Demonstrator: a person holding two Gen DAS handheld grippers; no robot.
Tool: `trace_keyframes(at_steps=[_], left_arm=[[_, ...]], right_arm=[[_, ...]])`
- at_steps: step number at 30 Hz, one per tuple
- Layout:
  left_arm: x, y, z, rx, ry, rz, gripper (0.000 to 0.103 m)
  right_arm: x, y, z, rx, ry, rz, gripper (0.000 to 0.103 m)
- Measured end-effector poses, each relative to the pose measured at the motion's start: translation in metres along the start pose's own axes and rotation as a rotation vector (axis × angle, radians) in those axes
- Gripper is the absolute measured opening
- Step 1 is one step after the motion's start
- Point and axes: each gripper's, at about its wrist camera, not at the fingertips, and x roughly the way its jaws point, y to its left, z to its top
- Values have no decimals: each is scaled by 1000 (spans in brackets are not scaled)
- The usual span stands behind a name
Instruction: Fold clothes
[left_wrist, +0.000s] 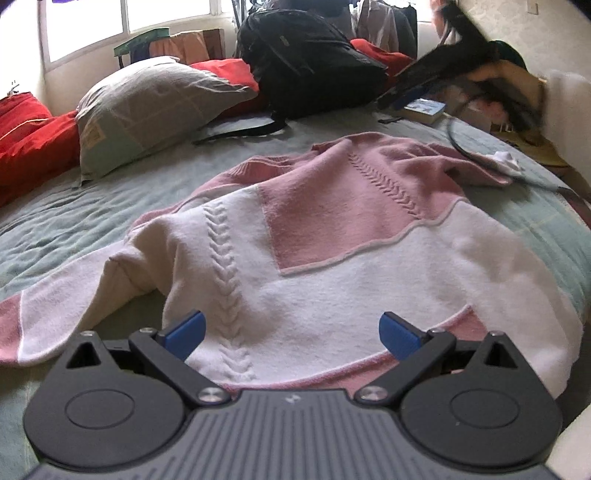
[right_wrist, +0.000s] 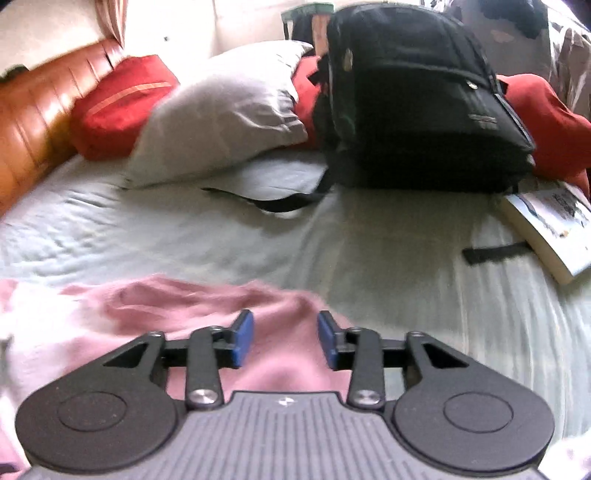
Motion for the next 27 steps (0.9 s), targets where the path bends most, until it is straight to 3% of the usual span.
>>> trace_keyframes(at_steps=[2,7,12,16,17,19,20,21,27], left_arm=[[-4,-4,-1,7,-2,-8,100],[-10,-16,-8,20,6,-34,100],[-15,-28,-11,9,11,-52,100],[-18,-36,-11,8,19,-36,100],[-19,-37,-11,7,22,-31,100],[-20,-38,-12,6,27,-21,100],[-19,-38,-11,3,32,-16,100],[-18,-38,-11,4,37,-10,100],[-6,-35,-8,18,64,26,100]], right_arm=[[-26,3,-21,44,-10,42,51],[-53,-6,-87,198,24,122,70],[-42,-29,-130,384,13,160,70],[-13,-38,-133,422,-40,136,72],[-6,-40,-133,431,-51,144,70],[6,-40,-131,440,-45,175,53],[11,-39,-130,440,-34,186,24],[13,-37,-128,425,-26,165,15],[-8,-45,-103,364,-112,70,13]])
